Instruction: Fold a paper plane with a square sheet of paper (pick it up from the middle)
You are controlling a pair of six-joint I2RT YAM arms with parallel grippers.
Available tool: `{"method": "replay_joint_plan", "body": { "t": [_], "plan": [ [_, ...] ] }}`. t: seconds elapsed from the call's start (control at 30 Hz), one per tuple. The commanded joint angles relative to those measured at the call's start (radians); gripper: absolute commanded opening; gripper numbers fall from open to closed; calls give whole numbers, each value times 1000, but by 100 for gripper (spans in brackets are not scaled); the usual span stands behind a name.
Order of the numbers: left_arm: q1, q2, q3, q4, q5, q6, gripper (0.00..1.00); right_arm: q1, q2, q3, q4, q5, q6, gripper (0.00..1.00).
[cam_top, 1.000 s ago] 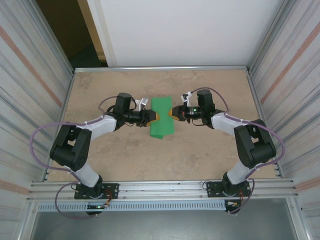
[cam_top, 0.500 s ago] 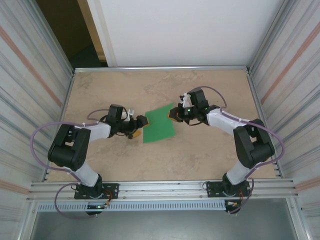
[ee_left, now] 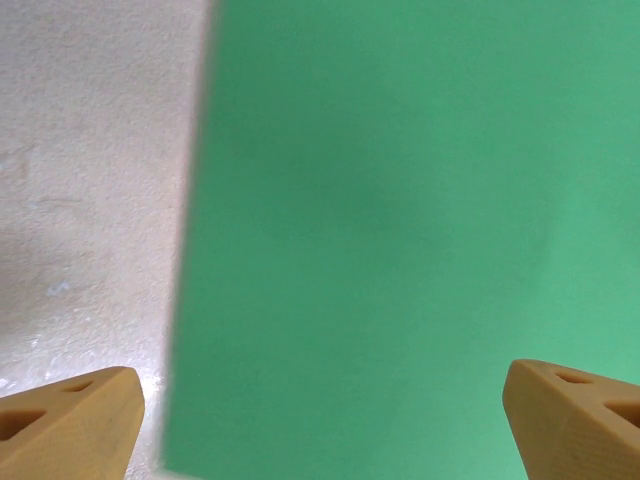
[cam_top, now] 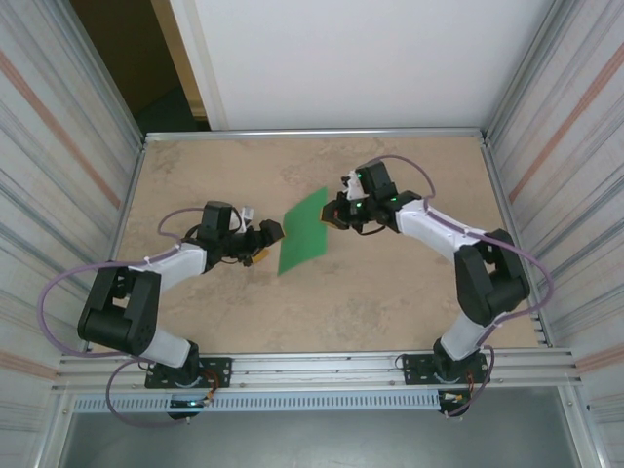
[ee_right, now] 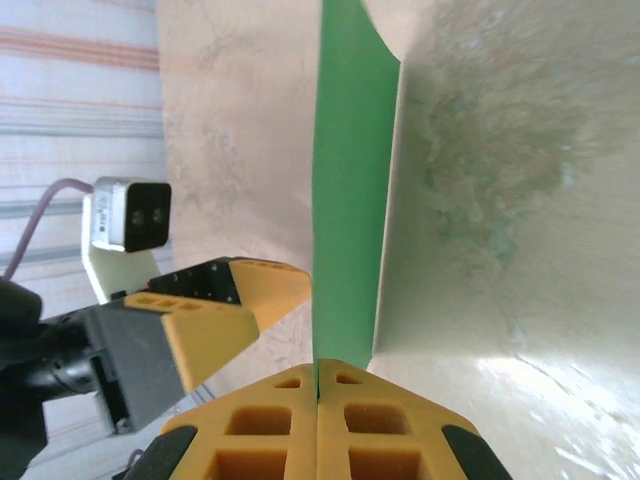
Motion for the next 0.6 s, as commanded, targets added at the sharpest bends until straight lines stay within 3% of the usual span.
{"method": "replay_joint_plan", "body": {
  "t": [0.0,0.13,0.27,0.4,0.57],
  "plan": [
    [5,-27,18,-27,-19,28,93,-73,-138,16,-192,6,-71,0],
    [3,-1,27,-6,-10,22,93,-129,-233,36,-332,26,-119,0],
    [-3,25,30,22,3,4,93,-121,-235,80,-383,11,-132,0],
    [-20,32,35,28,4,-1,93,-70,-157,105,-343,20,-117,0],
    [-42,34,31,25,-12,-4,94,4,-17,84,-153,-21,-53,0]
  ]
}}
